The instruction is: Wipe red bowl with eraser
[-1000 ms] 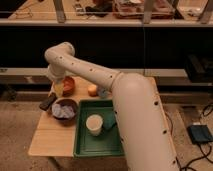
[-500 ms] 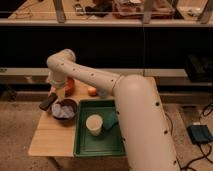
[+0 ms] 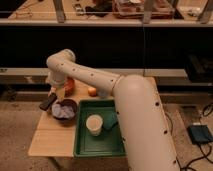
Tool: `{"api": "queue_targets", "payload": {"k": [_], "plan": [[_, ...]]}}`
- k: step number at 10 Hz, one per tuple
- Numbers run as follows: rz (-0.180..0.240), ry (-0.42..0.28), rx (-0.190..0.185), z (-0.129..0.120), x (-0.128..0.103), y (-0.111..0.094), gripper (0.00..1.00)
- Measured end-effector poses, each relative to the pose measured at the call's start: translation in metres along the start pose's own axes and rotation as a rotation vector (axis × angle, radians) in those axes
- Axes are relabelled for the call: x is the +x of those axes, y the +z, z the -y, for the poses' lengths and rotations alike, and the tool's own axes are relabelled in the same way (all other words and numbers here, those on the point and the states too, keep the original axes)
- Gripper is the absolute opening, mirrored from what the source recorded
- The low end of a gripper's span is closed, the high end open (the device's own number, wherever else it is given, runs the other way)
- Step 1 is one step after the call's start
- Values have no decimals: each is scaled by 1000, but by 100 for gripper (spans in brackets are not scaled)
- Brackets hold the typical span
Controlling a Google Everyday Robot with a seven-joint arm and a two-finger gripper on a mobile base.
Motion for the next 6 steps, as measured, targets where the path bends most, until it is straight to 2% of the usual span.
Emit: {"api": "queue_targets", "payload": {"k": [4, 5, 6], "plan": [[0, 2, 0, 0, -1, 0, 80], [3, 16, 7, 0, -3, -1, 80], [8, 61, 16, 1, -6, -1, 80]]}}
